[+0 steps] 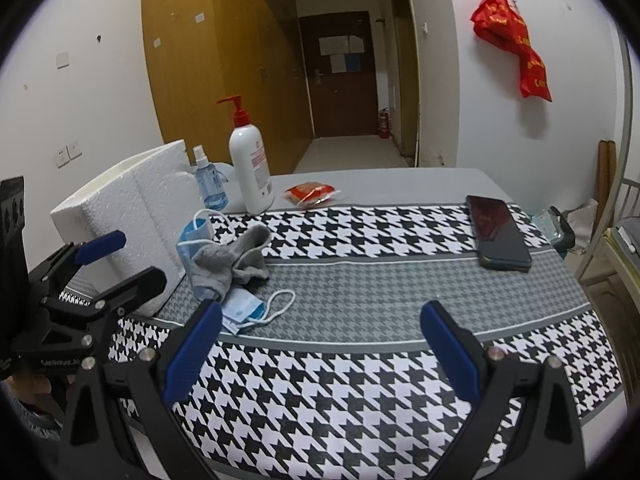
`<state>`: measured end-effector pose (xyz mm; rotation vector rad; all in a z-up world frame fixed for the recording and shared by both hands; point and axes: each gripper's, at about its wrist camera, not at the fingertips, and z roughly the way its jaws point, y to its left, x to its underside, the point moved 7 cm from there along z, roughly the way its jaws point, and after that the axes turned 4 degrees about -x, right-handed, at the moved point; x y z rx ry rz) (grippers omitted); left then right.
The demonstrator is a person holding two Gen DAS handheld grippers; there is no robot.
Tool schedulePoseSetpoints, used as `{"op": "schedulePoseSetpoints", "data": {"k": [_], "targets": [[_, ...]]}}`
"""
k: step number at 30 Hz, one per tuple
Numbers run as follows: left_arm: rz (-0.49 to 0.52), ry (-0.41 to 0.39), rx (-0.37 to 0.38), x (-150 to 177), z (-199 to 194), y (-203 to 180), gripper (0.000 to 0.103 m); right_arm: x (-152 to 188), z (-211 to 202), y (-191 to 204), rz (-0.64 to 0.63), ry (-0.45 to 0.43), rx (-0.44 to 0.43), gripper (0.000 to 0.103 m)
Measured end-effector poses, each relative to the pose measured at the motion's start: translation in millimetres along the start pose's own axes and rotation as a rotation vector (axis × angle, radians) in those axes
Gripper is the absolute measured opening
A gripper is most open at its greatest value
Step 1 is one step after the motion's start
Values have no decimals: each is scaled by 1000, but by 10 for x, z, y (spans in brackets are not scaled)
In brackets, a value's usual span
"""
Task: Organize soft objects
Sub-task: 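Move both tools back toward the blue mask and grey sock, then close the left tool on the blue face mask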
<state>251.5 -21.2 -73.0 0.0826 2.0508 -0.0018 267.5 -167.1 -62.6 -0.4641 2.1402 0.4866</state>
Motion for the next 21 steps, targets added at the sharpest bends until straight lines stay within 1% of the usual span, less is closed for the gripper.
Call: {"op": "schedulePoseSetpoints", "data": {"k": [2, 7, 11, 15, 21], "targets": [[-6, 2, -3, -15, 24, 17, 102, -11, 22, 1, 3, -3, -2, 101], [21, 23, 21, 32, 69, -62, 102, -12, 99, -6, -1, 7, -6, 101], [9, 39, 38, 78, 76, -60, 102, 3, 197, 4, -16, 26, -7, 101], [6, 63, 14, 153, 111, -40, 102, -14, 279, 36, -35, 41, -22, 101], [9, 115, 9, 251, 212, -7, 100, -53, 408, 77, -67, 64, -51, 101]]}}
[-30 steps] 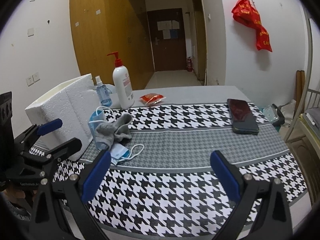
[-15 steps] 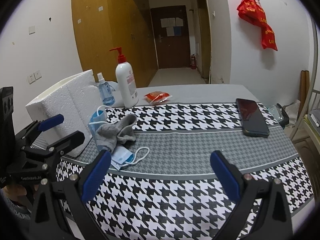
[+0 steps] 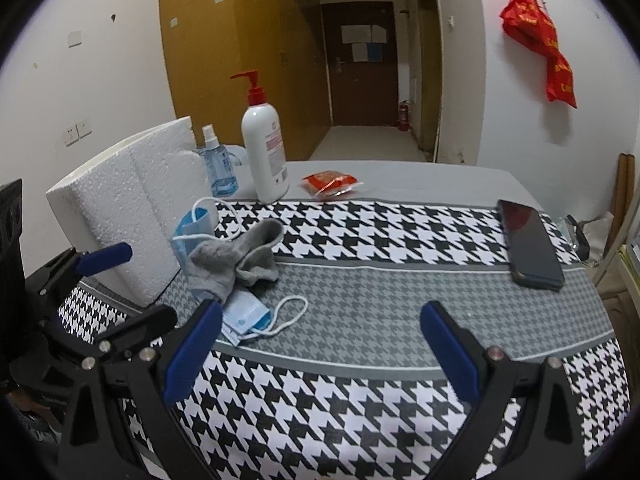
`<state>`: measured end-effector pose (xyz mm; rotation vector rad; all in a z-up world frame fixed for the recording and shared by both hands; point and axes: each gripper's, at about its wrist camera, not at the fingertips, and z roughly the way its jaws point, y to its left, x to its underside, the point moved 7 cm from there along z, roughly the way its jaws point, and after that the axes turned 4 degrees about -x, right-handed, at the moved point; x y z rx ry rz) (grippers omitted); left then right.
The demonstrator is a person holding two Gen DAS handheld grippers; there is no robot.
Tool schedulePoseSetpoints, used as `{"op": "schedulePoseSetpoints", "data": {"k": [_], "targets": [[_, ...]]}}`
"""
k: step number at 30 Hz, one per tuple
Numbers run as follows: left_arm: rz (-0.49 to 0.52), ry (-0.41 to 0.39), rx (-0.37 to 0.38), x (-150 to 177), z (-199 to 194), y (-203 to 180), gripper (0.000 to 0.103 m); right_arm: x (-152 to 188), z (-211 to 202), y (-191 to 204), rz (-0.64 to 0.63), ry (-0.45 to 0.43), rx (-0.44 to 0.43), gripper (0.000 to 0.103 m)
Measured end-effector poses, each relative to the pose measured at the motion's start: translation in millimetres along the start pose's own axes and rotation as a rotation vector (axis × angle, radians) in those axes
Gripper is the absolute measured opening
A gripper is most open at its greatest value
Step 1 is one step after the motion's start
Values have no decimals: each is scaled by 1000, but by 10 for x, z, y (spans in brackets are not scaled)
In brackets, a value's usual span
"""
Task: Organize soft objects
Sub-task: 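Close the left tool on the blue face mask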
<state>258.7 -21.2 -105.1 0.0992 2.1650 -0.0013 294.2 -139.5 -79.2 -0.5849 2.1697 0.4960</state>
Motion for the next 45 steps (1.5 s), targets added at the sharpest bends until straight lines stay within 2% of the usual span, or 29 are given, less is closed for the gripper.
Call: {"op": "schedulePoseSetpoints", "data": {"k": [6, 8, 9, 15, 17, 21, 23, 24, 31, 34, 36, 40, 45], "targets": [[-34, 42, -21, 40, 113, 88, 89, -32, 47, -39, -14, 8, -16, 101], [-48, 59, -34, 53, 160, 104, 79, -29, 59, -49, -16, 11, -23, 101], [-63, 64, -40, 52, 178, 119, 77, -29, 67, -52, -17, 13, -25, 101], [-145, 39, -50, -22, 173, 160, 67, -18, 107, -49, -24, 15, -51, 101], [-179, 37, -57, -47, 183, 200, 60, -19, 114, -56, -22, 15, -61, 101], [-206, 36, -71, -89, 216, 204, 52, -16, 126, -51, -21, 15, -75, 101], [-225, 34, -75, -118, 239, 214, 44, -5, 141, -34, -25, 20, -83, 101], [-233, 32, -73, -137, 253, 214, 43, -4, 146, -30, -28, 21, -84, 101], [-215, 101, -13, -126, 453, 60, 42, -8, 103, -14, -27, 6, -98, 101], [-201, 110, -18, -119, 475, 28, 23, 4, 73, -30, -25, 1, -97, 101], [-192, 120, -14, -106, 491, 2, 17, 13, 57, -55, -17, 1, -95, 101], [-164, 125, 32, -95, 468, -120, 12, 34, 2, -136, 6, -5, -78, 101], [-130, 128, 110, -55, 355, -343, 11, 62, -90, -218, 32, -15, -60, 101]]}}
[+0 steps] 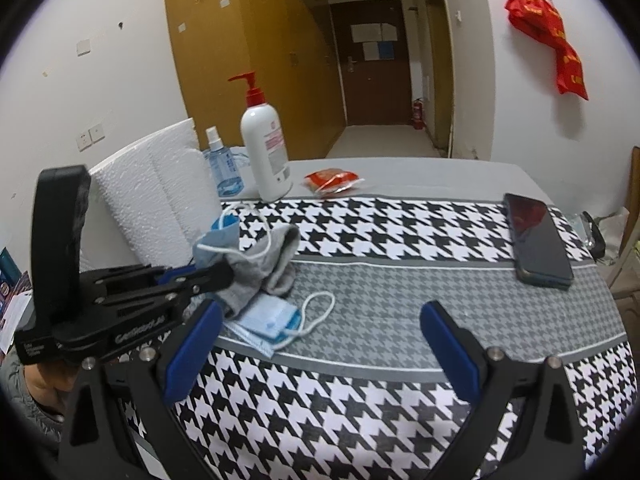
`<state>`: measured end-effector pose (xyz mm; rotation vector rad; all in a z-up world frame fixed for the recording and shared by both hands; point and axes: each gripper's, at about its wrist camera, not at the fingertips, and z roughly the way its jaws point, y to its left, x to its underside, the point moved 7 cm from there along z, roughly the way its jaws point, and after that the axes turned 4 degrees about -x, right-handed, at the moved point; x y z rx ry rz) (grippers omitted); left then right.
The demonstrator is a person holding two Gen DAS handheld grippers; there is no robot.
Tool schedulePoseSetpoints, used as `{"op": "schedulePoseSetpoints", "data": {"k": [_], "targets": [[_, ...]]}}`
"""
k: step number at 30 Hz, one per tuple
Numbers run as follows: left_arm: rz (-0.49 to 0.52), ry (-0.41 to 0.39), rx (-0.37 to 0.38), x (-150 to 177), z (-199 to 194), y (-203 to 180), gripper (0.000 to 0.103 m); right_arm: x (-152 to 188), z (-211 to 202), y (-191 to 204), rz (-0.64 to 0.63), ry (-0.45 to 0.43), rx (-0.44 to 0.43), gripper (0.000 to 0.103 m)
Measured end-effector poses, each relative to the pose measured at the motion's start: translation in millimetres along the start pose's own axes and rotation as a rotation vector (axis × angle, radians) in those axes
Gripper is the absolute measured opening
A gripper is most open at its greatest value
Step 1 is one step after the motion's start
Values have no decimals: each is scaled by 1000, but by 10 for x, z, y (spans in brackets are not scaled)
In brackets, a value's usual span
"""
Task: Organize soft objects
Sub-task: 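Close the left tool on the blue face mask, then lift the mask with the left tool while the right tool closes on the grey sock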
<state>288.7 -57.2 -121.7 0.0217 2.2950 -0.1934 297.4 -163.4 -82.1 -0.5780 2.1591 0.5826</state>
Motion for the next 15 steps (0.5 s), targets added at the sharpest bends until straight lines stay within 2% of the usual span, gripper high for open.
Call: {"op": "schedulePoseSetpoints", "data": {"k": [6, 10, 12, 14, 15], "targets": [[43, 12, 81, 153, -167, -265, 11, 58, -135, -83, 29, -11, 18, 101], [63, 4, 86, 212, -258, -341, 13, 102, -177, -89, 38, -8, 21, 101], [55, 0, 63, 233, -280, -310, 20, 114, -182, -87, 40, -6, 23, 101], [34, 0, 59, 250, -311, -254, 48, 124, -185, -66, 38, -5, 20, 101], [17, -12, 57, 256, -349, -215, 56, 129, -192, -54, 36, -5, 19, 101]]}}
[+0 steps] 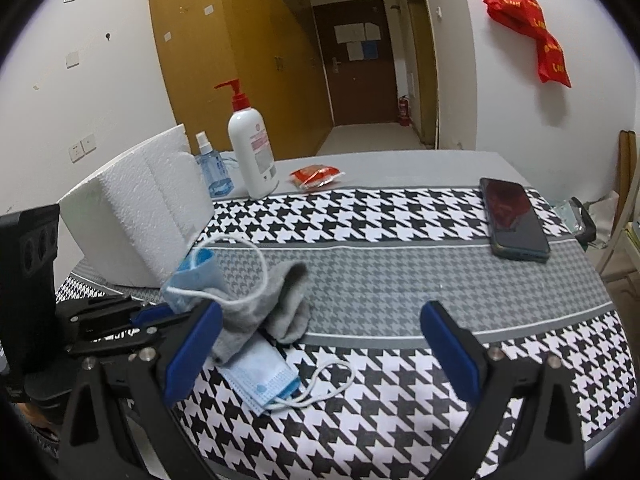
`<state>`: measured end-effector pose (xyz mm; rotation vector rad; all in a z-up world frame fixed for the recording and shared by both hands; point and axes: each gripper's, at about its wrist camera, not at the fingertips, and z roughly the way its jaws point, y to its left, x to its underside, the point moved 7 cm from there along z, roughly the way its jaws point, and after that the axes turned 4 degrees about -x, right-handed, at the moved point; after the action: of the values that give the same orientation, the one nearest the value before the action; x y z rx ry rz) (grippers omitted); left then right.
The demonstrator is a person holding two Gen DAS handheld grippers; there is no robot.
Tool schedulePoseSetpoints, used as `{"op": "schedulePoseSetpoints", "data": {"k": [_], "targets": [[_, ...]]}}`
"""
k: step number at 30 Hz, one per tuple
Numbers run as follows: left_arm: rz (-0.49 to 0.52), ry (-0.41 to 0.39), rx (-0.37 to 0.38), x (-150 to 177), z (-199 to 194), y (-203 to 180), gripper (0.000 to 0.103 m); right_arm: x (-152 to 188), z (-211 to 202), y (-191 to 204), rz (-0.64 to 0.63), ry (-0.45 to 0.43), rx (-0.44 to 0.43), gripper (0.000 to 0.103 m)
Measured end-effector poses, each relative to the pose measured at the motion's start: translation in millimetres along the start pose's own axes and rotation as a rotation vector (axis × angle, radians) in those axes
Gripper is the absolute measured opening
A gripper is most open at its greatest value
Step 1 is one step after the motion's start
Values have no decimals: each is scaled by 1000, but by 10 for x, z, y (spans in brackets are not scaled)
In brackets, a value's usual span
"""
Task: Organize soft objects
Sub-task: 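Lift the mask with the left tool while the right tool closes on the grey sock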
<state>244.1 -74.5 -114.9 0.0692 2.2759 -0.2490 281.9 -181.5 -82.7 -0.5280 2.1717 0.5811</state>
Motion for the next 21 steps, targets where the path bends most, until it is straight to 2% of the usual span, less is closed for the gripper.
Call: {"op": "schedulePoseSetpoints", "data": {"k": [1, 2, 7, 10, 14, 19, 21], "targets": [[-8, -14, -4, -4, -41, 32, 67, 7, -5, 7, -1, 0, -2, 101], [-14, -30, -16, -9, -72, 64, 69, 12, -1, 21, -3, 1, -6, 101], [-46, -53, -54, 35, -138, 216, 70, 30, 35, 58, -7, 10, -16, 101], [-27, -53, -71, 73, -131, 209, 70, 41, 91, 85, -10, 25, -28, 101], [-33, -61, -89, 93, -149, 249, 70, 55, 186, 176, -13, 53, -70, 101], [-63, -49, -96, 118, -167, 355, 70, 81, 323, 269, -36, 92, -101, 84], [-66, -53, -102, 127, -182, 370, 70, 103, 377, 268, -35, 108, -106, 82]]}}
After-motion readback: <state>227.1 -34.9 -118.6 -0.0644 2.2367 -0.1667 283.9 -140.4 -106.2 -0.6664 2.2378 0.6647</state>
